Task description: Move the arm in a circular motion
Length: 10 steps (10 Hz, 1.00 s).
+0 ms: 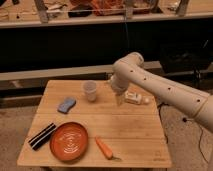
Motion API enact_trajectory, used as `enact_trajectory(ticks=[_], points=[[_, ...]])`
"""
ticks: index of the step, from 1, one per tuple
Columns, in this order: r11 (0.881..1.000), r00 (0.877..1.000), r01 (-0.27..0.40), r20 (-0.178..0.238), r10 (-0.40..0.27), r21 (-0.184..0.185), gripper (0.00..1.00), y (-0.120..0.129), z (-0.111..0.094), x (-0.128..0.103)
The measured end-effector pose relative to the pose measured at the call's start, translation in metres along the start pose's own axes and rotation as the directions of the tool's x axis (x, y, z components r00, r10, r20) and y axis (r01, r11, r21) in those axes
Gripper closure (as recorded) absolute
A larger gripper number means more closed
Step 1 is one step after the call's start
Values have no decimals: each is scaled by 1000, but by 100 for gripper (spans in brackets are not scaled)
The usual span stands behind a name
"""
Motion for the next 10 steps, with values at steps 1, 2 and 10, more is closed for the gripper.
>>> enact_trajectory(ticks=[1,2,10], points=[[1000,1000,-21,-11,21,-3,20,5,-1,30],[999,999,-38,-21,38,-5,20,11,-3,49],[969,957,-244,-157,246,33,20,147,-56,109]])
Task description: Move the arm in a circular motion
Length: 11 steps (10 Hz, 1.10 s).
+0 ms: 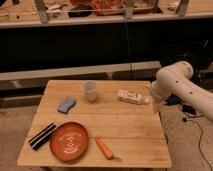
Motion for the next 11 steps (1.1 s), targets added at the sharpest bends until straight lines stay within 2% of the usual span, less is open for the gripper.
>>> enact_trajectory(ticks=[2,3,4,6,8,11], points=[[999,999,-32,-1,32,12,20,37,-12,-26],[999,999,-37,2,37,15,20,45,-15,-39],[999,999,-34,12,33,19,20,50,-18,-64],[1000,999,-3,34,2,24,20,44,-20,-107],[997,995,68,71,-70,34,20,24,-19,-161],[983,975,178,124,-182,41,20,-11,-13,-232]])
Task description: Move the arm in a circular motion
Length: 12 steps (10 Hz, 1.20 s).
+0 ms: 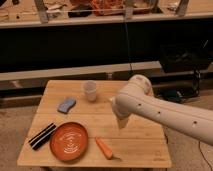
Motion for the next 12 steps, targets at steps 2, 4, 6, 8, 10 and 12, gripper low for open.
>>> enact_trajectory(ticks=[2,4,6,8,10,12], points=[[999,999,48,22,-48,6,20,-28,5,-23],[999,999,51,11,-51,11,20,-50,8,-28],[1000,1000,19,-4,-19,13,20,-66,12,-10],[1000,1000,-11,-16,11,11,20,-72,14,20],[999,998,-53,-24,53,0,20,-67,17,77],[996,995,-93,-22,93,-6,20,-60,18,125]])
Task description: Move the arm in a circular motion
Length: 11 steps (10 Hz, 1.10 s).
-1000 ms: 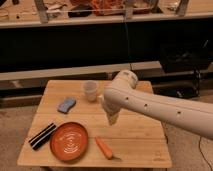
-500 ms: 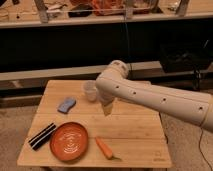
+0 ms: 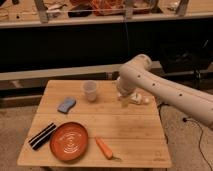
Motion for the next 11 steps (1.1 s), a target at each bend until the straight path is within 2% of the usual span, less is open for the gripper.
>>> enact_trajectory(ticks=[1,3,5,6,8,10,11], points=[[1000,1000,-28,3,28,-4,20,2,1,31],[998,998,-68,0,68,-12,20,11,1,75],[992,991,-128,-24,128,-21,20,36,-5,122],[988,988,-154,-36,153,-23,20,53,-8,139],[979,978,-203,-57,202,-21,20,102,-20,154],[976,974,-217,-70,216,-17,20,139,-30,148],[977,974,-213,-76,211,-16,20,147,-31,142]])
